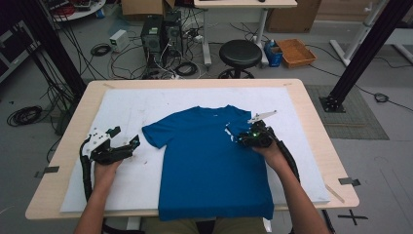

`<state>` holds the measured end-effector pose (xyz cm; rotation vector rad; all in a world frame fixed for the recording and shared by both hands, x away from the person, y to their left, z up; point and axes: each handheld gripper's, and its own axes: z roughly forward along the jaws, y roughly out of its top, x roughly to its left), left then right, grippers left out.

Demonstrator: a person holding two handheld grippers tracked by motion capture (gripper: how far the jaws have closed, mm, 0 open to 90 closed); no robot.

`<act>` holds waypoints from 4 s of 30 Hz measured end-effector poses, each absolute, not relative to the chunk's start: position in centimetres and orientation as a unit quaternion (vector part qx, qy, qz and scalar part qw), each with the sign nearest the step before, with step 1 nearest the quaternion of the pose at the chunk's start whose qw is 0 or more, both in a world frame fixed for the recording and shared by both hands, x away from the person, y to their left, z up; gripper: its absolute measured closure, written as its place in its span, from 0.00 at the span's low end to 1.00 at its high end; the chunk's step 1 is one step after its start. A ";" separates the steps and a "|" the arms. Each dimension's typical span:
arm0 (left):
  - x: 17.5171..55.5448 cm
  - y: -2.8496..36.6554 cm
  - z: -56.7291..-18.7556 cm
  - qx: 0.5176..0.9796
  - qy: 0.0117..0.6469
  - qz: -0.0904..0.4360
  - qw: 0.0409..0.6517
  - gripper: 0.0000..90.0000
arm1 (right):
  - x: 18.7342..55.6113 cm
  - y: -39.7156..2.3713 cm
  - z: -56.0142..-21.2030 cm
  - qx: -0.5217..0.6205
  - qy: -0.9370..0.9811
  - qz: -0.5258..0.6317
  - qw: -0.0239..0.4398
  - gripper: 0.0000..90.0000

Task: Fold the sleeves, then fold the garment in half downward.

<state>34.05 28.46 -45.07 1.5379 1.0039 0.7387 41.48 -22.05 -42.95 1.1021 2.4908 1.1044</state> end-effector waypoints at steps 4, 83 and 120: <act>34.6 28.1 -44.9 0.656 0.449 0.306 0.524 0.15 | 41.1 -25.1 -41.5 0.431 0.788 0.408 0.160 0.64; 39.7 21.8 -42.8 0.686 0.417 0.186 0.567 0.30 | 39.9 -31.4 -42.8 0.473 0.744 0.407 0.238 0.22; 37.2 23.5 -44.2 0.689 0.404 0.215 0.563 0.30 | 39.4 -31.8 -43.2 0.478 0.738 0.417 0.229 0.22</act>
